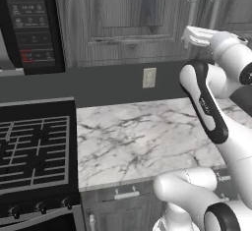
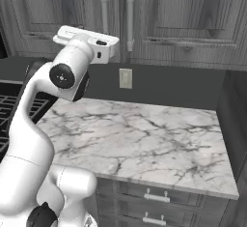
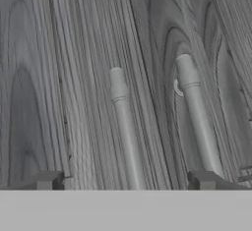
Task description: Get the candle and the wine from the cabinet and move them to the dining counter.
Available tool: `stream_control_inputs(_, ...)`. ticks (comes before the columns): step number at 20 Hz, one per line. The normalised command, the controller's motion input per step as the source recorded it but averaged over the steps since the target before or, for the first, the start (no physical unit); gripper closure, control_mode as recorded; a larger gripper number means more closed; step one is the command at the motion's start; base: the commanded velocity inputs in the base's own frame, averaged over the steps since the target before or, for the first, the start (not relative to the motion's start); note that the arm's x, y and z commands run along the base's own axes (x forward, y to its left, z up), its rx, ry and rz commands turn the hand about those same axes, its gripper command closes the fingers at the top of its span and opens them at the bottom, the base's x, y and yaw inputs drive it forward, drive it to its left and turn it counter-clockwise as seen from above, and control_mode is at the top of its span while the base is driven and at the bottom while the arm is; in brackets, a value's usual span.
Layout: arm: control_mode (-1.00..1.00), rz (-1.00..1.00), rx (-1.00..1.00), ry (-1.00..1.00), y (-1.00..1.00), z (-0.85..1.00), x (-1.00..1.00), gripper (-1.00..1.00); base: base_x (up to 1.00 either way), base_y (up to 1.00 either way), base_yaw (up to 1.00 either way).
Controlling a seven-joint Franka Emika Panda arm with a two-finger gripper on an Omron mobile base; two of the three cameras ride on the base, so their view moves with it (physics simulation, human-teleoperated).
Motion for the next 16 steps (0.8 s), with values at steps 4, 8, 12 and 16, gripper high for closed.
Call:
stream_control_inputs(4,-1.00,0.00,0.00,-0.02,-0.05,0.00,0.23,-1.00,0.00,0.00,0.00)
stream_control_inputs(8,-1.00,0.00,0.00,0.00,-0.03,-0.01,0.30,-1.00,0.00,0.00,0.00)
stream_control_inputs(12,-1.00,0.02,0.00,-0.02,0.00,-0.06,0.35,-1.00,0.00,0.00,0.00)
stream_control_inputs(16,-1.00,0.00,0.00,-0.01,0.00,-0.06,0.38,-1.00,0.00,0.00,0.00)
